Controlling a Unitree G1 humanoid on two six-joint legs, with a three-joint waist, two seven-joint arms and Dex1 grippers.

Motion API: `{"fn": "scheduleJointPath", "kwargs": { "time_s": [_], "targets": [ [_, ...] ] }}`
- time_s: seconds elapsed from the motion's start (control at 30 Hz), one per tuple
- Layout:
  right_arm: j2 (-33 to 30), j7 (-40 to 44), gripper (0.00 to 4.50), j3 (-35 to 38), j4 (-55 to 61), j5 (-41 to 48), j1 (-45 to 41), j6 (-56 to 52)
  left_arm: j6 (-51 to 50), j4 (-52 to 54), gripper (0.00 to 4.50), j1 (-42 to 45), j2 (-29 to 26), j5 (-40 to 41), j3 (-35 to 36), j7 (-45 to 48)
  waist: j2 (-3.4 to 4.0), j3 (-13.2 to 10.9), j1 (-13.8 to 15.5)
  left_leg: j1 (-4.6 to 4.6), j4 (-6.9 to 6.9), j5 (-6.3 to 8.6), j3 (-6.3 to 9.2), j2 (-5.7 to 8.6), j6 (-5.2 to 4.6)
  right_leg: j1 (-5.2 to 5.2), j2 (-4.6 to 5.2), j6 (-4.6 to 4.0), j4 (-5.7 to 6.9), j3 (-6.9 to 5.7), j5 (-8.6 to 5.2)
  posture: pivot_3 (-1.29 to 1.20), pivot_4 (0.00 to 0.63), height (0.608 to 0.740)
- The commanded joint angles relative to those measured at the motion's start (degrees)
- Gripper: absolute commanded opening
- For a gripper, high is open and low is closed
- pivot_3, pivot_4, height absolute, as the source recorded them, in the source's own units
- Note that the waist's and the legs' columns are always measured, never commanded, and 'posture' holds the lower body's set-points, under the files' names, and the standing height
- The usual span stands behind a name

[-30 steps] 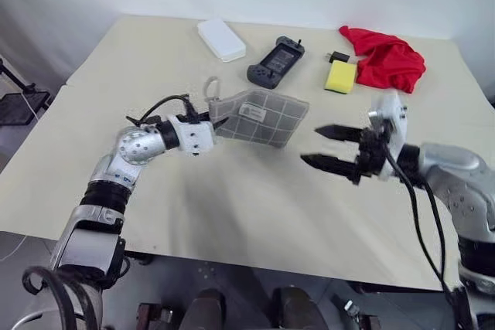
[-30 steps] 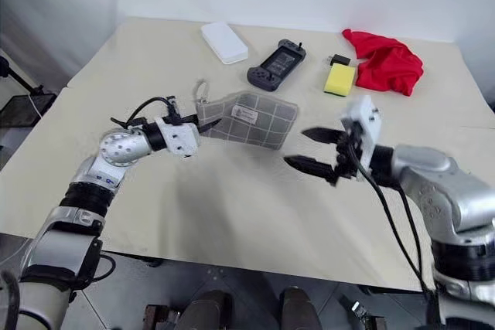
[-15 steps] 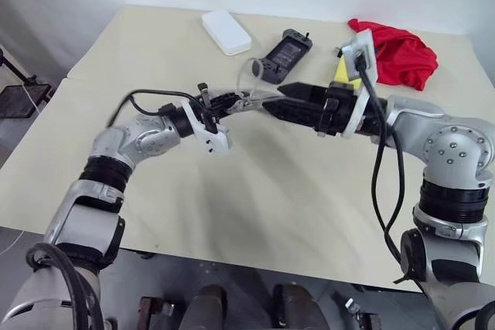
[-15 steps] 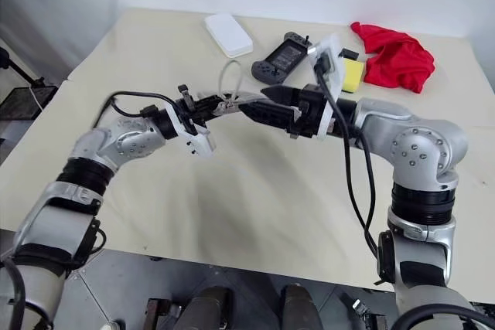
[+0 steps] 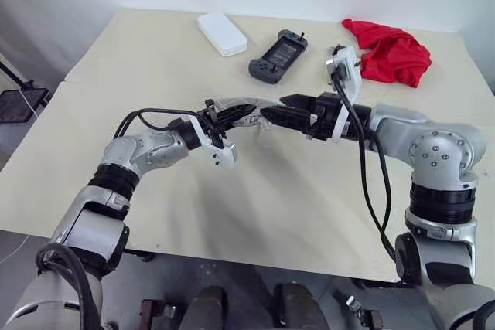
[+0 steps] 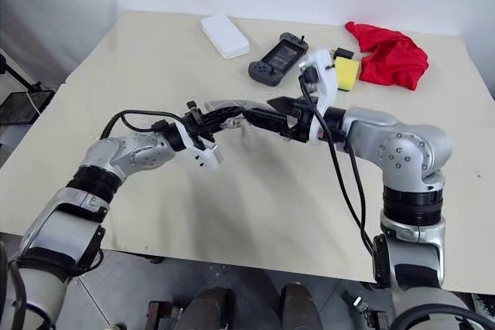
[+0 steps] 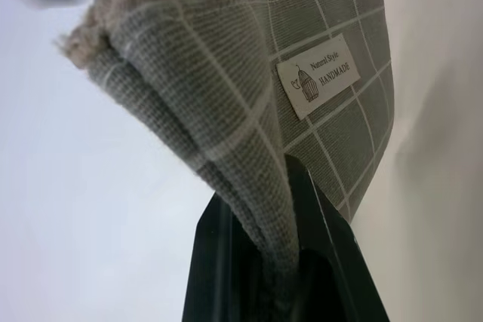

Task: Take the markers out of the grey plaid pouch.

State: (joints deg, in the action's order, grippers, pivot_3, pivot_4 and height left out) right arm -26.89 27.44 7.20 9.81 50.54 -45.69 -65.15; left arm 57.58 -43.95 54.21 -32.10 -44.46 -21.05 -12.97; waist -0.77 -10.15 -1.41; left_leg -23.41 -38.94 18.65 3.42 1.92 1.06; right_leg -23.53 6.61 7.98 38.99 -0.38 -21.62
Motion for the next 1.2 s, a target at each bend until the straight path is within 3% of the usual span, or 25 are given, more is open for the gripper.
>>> {"fn": "scheduleJointPath", "kwargs": {
  "time_s": [0.03, 0.23, 0.43, 1.0, 1.1, 1.2],
  "targets": [
    [-3.3, 6.6, 4.46, -0.2, 2.2, -5.3, 2.3, 11.0, -0.2, 0.0, 0.00, -0.9, 1.3, 9.9, 2.6, 5.5, 0.00, 0.0, 0.0, 0.00, 0.00, -0.01, 0.00, 0.06, -0.03, 0.00, 0.03, 0.03, -0.01, 0.00, 0.01, 0.00, 0.150, 0.740],
    [-5.8, 15.0, 4.46, -0.2, 2.1, -10.8, 4.6, 24.4, -2.5, 0.7, 0.00, -4.3, 3.4, 23.3, 3.4, 19.2, 0.00, 0.0, -0.2, 0.00, -0.04, -0.04, 0.00, 0.26, -0.08, 0.04, 0.04, 0.11, -0.07, -0.01, 0.06, 0.00, 0.150, 0.740],
    [-7.3, 18.8, 4.46, -3.4, 9.7, -8.8, 6.8, 22.2, -7.5, 3.0, 0.00, -6.1, 5.4, 29.9, 6.2, 25.6, 0.00, 0.0, -0.2, 0.01, -0.13, -0.07, 0.01, 0.20, -0.05, 0.05, 0.02, 0.11, -0.02, -0.02, 0.06, 0.00, 0.150, 0.740],
    [0.2, 5.7, 4.46, -5.8, 9.3, -8.8, 6.5, 11.5, -14.7, 10.7, 0.00, -10.5, 9.5, 31.6, 9.3, 29.5, 0.00, 0.0, -0.2, 0.04, -0.20, -0.20, 0.06, 0.23, -0.07, 0.15, 0.07, 0.26, -0.03, -0.01, 0.15, 0.00, 0.150, 0.740],
    [1.5, 5.2, 3.87, -6.1, 8.7, -8.5, 5.7, 11.2, -14.9, 10.7, 0.00, -10.3, 9.6, 31.3, 9.6, 29.7, 0.00, 0.0, -0.2, 0.04, -0.20, -0.21, 0.06, 0.24, -0.08, 0.15, 0.08, 0.25, -0.01, -0.01, 0.15, 0.00, 0.150, 0.740],
    [2.5, 5.0, 2.92, -6.5, 8.6, -8.8, 5.4, 11.3, -15.0, 10.7, 0.00, -10.2, 9.7, 31.0, 9.8, 29.8, 0.00, 0.0, -0.2, 0.04, -0.19, -0.22, 0.06, 0.25, -0.08, 0.15, 0.07, 0.26, 0.00, -0.01, 0.15, 0.00, 0.150, 0.740]
  ]
}}
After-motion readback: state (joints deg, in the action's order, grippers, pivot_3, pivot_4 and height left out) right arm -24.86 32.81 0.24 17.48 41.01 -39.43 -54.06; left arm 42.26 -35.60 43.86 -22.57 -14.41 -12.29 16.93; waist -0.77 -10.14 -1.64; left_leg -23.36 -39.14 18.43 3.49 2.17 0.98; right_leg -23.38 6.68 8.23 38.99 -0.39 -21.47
